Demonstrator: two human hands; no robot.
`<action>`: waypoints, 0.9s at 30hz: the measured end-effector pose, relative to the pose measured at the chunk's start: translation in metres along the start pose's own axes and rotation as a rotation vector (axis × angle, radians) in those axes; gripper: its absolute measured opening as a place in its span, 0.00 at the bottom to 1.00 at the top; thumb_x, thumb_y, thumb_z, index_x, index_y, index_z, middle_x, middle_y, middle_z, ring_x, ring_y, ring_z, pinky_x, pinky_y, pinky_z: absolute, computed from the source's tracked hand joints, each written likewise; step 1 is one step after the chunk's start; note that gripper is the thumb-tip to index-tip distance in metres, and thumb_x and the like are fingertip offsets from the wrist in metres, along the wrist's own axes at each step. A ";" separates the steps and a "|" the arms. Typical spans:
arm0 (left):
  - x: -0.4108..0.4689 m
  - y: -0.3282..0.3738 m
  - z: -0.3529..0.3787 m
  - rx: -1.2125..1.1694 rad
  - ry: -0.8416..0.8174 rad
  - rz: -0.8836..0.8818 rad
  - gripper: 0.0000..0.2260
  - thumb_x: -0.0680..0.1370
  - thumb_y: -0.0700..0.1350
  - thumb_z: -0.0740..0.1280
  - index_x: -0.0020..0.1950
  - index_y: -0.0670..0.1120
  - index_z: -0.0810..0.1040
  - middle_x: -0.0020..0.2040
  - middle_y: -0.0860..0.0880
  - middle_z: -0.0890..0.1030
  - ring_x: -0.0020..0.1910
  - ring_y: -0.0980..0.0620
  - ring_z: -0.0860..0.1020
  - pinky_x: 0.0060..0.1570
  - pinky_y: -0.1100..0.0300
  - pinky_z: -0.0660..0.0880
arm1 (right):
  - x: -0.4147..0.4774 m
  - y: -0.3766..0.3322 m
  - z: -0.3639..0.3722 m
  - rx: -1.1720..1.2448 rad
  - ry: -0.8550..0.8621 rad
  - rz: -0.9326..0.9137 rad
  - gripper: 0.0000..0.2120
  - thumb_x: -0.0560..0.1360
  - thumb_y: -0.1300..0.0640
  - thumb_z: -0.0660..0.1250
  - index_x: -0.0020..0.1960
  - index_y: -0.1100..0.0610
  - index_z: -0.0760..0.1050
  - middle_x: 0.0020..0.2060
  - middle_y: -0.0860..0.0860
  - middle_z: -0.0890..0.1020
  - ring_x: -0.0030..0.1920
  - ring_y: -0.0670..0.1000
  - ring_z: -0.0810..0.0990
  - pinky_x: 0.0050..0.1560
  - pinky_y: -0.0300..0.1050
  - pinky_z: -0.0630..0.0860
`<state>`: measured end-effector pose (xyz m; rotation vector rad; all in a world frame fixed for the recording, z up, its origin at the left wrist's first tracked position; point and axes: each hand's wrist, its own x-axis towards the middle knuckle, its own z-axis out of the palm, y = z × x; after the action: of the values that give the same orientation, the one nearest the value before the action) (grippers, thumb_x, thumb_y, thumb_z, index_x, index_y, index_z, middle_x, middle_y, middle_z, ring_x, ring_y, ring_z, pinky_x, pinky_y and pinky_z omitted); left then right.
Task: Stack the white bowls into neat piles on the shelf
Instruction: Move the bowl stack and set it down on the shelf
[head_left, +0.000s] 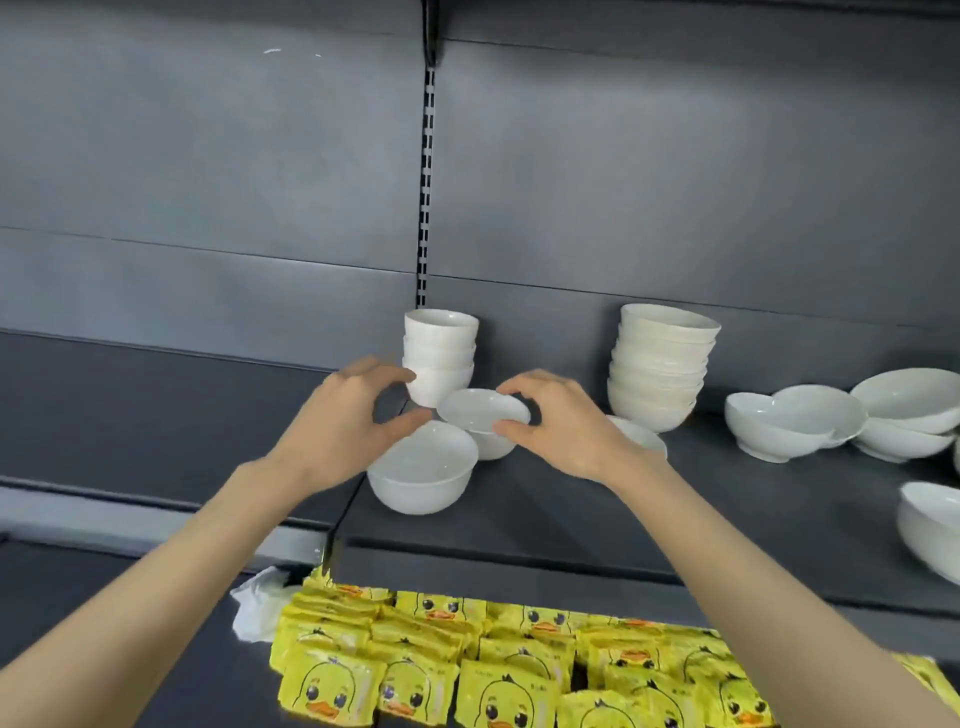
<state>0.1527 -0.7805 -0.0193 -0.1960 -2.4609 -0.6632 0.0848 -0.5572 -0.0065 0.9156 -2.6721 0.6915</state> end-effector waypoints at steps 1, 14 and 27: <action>-0.013 -0.001 0.002 -0.033 -0.003 -0.027 0.21 0.73 0.53 0.71 0.64 0.47 0.76 0.61 0.50 0.77 0.59 0.50 0.75 0.60 0.54 0.72 | -0.009 -0.002 0.006 0.040 -0.006 0.001 0.19 0.76 0.51 0.68 0.65 0.54 0.73 0.63 0.49 0.75 0.63 0.52 0.73 0.63 0.50 0.70; -0.066 -0.030 0.039 -0.530 -0.109 -0.348 0.37 0.68 0.43 0.77 0.73 0.46 0.63 0.65 0.49 0.76 0.63 0.51 0.75 0.67 0.50 0.70 | -0.046 -0.019 0.070 0.547 0.045 0.135 0.20 0.73 0.58 0.72 0.64 0.58 0.74 0.57 0.53 0.80 0.57 0.47 0.78 0.55 0.31 0.74; -0.001 -0.009 0.048 -0.804 0.044 -0.150 0.30 0.66 0.37 0.78 0.63 0.51 0.71 0.58 0.59 0.77 0.58 0.60 0.77 0.51 0.71 0.76 | -0.027 -0.009 0.047 0.800 0.385 0.064 0.22 0.73 0.61 0.71 0.64 0.49 0.71 0.60 0.42 0.79 0.63 0.43 0.76 0.57 0.36 0.76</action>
<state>0.1278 -0.7641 -0.0573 -0.2956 -2.0487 -1.6742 0.1082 -0.5732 -0.0532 0.7347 -2.0734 1.8077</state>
